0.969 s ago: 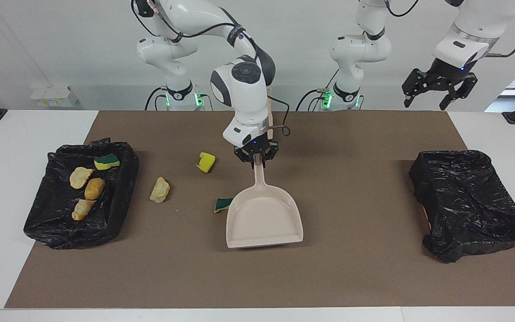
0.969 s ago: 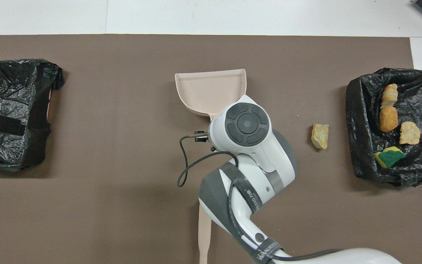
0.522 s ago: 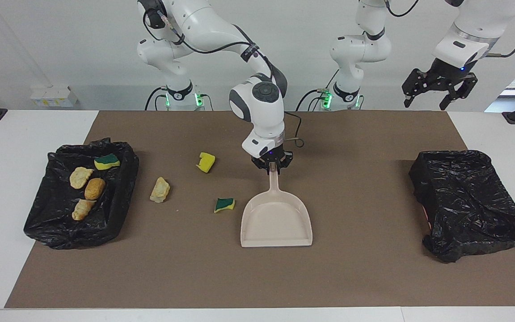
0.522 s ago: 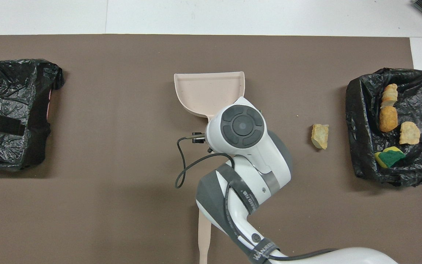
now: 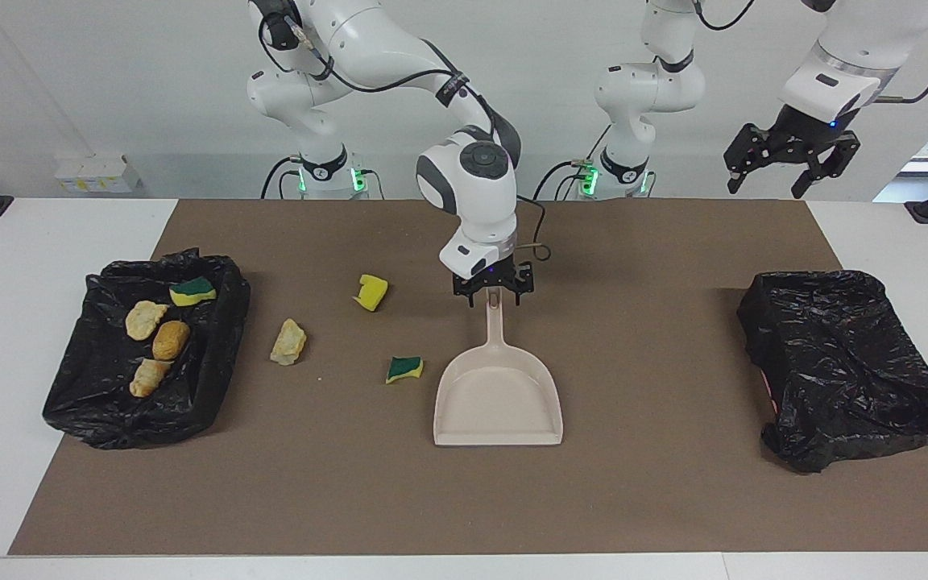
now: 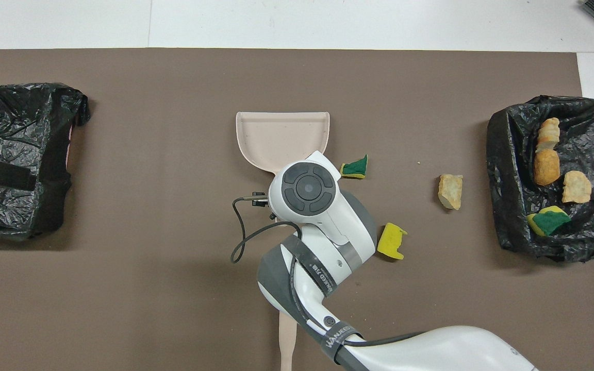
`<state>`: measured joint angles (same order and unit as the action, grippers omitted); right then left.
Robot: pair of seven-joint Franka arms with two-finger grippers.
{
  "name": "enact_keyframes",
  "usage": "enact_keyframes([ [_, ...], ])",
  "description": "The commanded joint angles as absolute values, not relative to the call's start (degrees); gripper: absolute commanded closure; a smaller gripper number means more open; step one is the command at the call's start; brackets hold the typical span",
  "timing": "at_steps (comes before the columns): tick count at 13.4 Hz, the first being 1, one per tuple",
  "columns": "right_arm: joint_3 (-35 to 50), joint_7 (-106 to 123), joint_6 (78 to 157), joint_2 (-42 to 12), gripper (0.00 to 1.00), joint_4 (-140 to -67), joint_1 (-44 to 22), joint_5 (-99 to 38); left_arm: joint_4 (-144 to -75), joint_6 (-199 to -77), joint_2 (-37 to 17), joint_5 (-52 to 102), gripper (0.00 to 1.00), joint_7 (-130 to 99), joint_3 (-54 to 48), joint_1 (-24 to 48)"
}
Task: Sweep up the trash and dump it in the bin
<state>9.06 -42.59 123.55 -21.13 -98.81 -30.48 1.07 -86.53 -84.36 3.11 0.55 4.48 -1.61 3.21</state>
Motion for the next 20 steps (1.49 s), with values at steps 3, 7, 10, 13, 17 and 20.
enact_keyframes([
  [3,8.9,-48.7,120.8,-12.3,0.00,-107.6,-34.7,0.0,-87.0,-84.4,3.9,-0.3,0.00,4.7,-1.8,2.6],
  [7,9.1,-52.8,121.0,-5.0,0.00,-117.0,-39.8,-1.5,-87.1,-84.4,3.9,-0.3,0.00,4.5,-1.8,2.7],
  [10,9.1,-52.8,121.6,-0.5,0.00,-123.6,-43.0,-6.8,-87.1,-84.3,3.9,-0.3,0.00,4.5,-1.8,2.7],
  [13,9.1,-54.5,122.0,4.0,0.00,-130.0,-45.3,-9.5,-87.1,-84.3,3.9,-0.3,0.00,4.4,-1.8,2.9],
  [17,9.1,-56.1,126.4,8.1,0.00,-137.4,-47.5,-15.5,-86.9,-85.7,3.6,-0.3,0.00,4.7,-1.8,3.5],
  [20,9.1,-57.2,132.1,8.1,0.06,-141.5,-50.0,-17.5,-87.3,-88.1,3.1,-0.3,0.00,4.7,-2.0,3.8],
])
